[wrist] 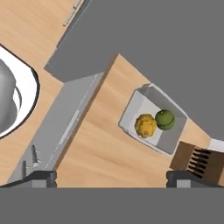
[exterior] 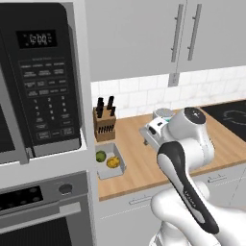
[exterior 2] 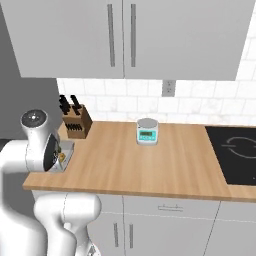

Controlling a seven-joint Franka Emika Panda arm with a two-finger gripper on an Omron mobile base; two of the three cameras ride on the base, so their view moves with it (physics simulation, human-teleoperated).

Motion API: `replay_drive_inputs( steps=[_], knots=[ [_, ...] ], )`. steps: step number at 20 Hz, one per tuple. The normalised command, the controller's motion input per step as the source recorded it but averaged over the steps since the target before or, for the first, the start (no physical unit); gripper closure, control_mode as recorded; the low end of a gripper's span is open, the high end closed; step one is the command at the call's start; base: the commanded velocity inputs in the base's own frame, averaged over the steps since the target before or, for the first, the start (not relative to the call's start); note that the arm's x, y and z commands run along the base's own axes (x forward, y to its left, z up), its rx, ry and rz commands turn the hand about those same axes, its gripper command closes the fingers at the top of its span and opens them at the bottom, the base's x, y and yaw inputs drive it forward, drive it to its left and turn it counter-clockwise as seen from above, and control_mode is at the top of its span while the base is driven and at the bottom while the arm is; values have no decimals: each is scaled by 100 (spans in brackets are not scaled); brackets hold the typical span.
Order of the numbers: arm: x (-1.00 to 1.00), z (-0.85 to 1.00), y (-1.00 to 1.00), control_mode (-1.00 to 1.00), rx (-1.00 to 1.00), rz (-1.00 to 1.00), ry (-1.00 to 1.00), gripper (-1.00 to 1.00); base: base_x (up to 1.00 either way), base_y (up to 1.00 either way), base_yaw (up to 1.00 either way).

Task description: Take the meat container that has the fish and place it on the second highest rack of the freezer. Then take the vegetable container that has the squash and lime and place it on the highest rack of the freezer.

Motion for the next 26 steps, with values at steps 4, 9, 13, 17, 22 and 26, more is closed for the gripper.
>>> replay_drive_inputs(
  steps=[4, 9, 13, 17, 22, 26],
  knots=[
    [0, -29, 1, -100, 25, -13, 11, -100, 0, 0, 0],
    [0, -26, 34, -100, 29, -8, 10, -100, 0, 0, 0],
    [0, -44, 46, -100, 7, -11, 14, -100, 0, 0, 0],
    [6, -43, 38, -100, 0, -7, 16, -100, 0, 0, 0],
    [22, -34, 37, -100, -5, 3, 1, -100, 0, 0, 0],
    [52, -23, 36, -100, -2, 10, 0, -100, 0, 0, 0]
  ],
)
